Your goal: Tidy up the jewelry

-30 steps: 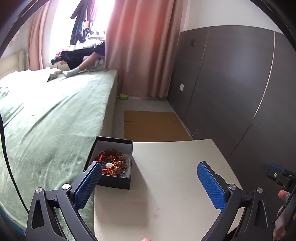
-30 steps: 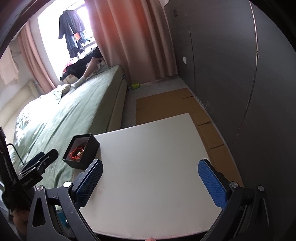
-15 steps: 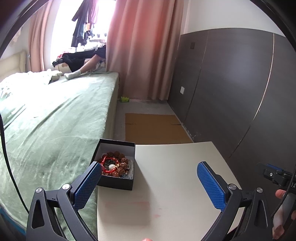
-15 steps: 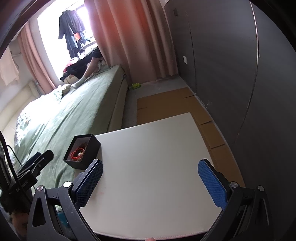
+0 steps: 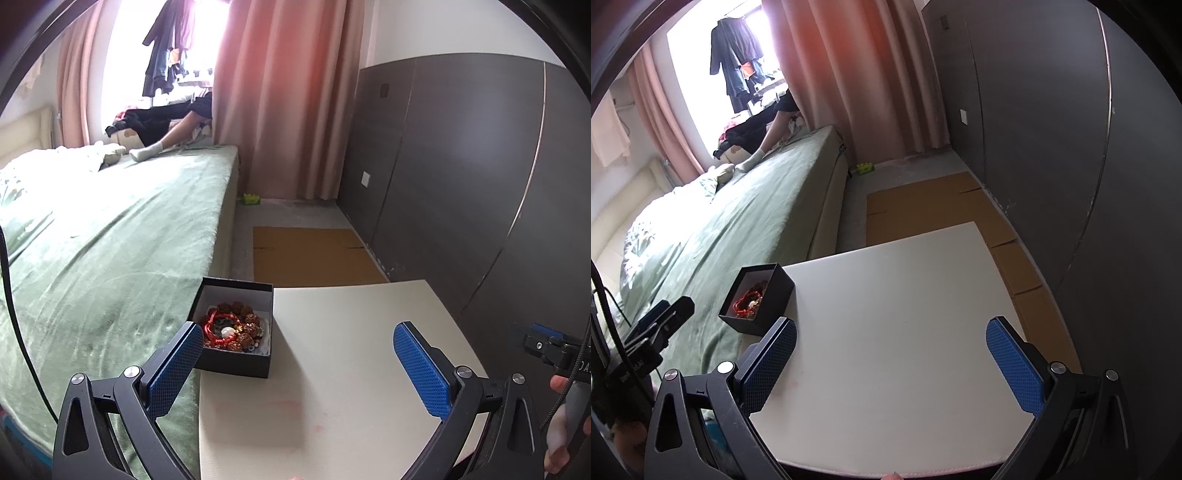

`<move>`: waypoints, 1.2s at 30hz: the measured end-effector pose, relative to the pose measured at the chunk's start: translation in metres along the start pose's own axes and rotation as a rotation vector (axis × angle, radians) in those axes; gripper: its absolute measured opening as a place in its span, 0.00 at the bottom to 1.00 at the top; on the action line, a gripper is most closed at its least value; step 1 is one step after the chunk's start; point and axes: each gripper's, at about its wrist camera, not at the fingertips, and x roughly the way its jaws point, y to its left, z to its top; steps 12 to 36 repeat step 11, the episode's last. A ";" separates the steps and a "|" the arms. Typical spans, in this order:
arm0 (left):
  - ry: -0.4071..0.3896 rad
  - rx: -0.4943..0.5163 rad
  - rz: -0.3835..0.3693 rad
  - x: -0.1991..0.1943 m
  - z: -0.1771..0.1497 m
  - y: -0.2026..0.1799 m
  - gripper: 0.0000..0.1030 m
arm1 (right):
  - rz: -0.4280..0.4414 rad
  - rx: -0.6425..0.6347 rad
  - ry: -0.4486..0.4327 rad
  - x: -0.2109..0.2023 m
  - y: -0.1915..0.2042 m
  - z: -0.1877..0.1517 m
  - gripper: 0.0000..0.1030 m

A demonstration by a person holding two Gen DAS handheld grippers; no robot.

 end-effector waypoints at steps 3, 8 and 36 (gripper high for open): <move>-0.010 0.015 0.012 -0.002 0.000 0.000 1.00 | -0.005 -0.007 0.006 0.001 0.002 -0.002 1.00; 0.012 0.009 0.008 0.005 -0.002 0.001 1.00 | -0.009 0.000 0.028 0.005 0.001 -0.003 1.00; 0.032 0.007 0.006 0.011 -0.002 0.000 1.00 | -0.009 0.002 0.042 0.008 0.000 -0.005 1.00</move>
